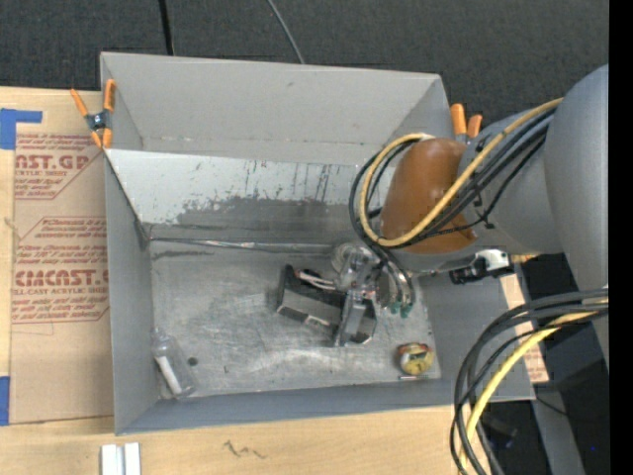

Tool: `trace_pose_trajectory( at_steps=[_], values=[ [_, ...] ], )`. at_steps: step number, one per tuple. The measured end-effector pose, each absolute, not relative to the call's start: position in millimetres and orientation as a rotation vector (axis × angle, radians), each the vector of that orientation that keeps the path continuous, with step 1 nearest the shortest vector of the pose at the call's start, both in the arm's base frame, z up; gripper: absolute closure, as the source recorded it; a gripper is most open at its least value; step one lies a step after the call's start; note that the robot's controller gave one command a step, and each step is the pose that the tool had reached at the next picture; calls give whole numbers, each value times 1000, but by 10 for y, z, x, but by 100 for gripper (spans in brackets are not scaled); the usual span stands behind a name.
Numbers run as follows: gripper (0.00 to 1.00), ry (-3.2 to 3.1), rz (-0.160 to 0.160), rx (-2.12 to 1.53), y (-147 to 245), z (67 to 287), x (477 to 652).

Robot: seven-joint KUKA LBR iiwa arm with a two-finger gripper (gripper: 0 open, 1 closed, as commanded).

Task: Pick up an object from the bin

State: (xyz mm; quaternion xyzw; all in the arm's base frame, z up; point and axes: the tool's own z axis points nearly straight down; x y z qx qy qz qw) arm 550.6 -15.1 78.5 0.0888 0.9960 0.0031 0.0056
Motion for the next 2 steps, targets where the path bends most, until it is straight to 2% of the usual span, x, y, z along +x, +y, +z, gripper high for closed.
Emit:
trace_pose_trajectory(
  at_steps=[1, 2],
  values=[
    [100, 3134, 0, 266, -110, 1982, 5683],
    [100, 3134, 0, 266, -110, 1982, 5683]
  ],
)
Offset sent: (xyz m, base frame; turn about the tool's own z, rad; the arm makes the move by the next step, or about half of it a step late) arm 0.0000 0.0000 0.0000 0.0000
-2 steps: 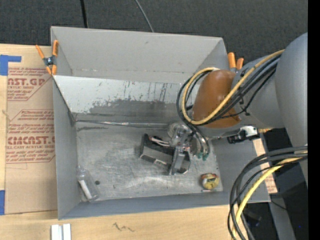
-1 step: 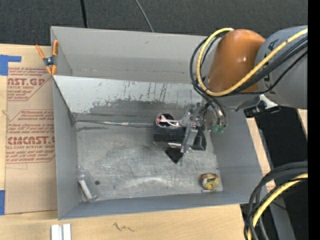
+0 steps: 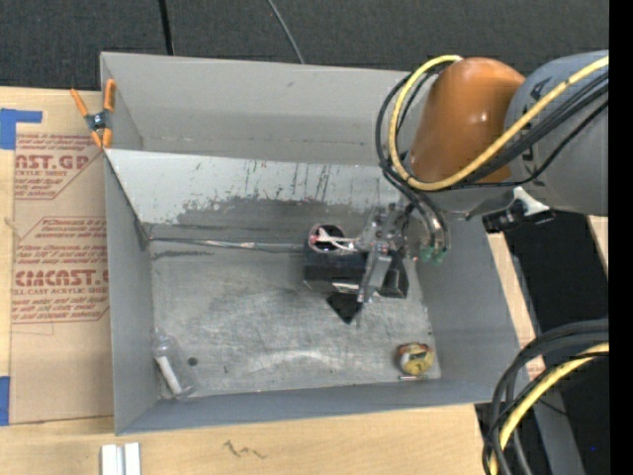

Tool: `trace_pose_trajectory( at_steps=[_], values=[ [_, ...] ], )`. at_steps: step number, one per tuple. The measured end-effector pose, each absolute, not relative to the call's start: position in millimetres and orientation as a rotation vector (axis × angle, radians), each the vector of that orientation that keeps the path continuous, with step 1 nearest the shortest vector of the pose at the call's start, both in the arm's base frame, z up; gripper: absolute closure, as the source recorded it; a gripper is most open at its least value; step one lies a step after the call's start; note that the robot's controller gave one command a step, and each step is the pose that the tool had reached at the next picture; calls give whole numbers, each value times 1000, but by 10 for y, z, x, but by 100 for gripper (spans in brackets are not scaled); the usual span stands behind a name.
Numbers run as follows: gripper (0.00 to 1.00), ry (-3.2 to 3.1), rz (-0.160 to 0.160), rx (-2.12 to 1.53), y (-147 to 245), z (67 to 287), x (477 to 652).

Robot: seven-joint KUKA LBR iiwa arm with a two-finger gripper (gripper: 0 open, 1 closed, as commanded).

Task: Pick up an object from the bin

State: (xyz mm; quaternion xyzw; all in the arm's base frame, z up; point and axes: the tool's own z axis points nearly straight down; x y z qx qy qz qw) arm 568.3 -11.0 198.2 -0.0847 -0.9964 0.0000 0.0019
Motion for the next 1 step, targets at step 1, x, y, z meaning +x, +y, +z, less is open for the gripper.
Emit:
trace_pose_trajectory(
  at_steps=[1],
  values=[
    [100, -3121, 0, -308, -47, 2126, 5742]
  ],
)
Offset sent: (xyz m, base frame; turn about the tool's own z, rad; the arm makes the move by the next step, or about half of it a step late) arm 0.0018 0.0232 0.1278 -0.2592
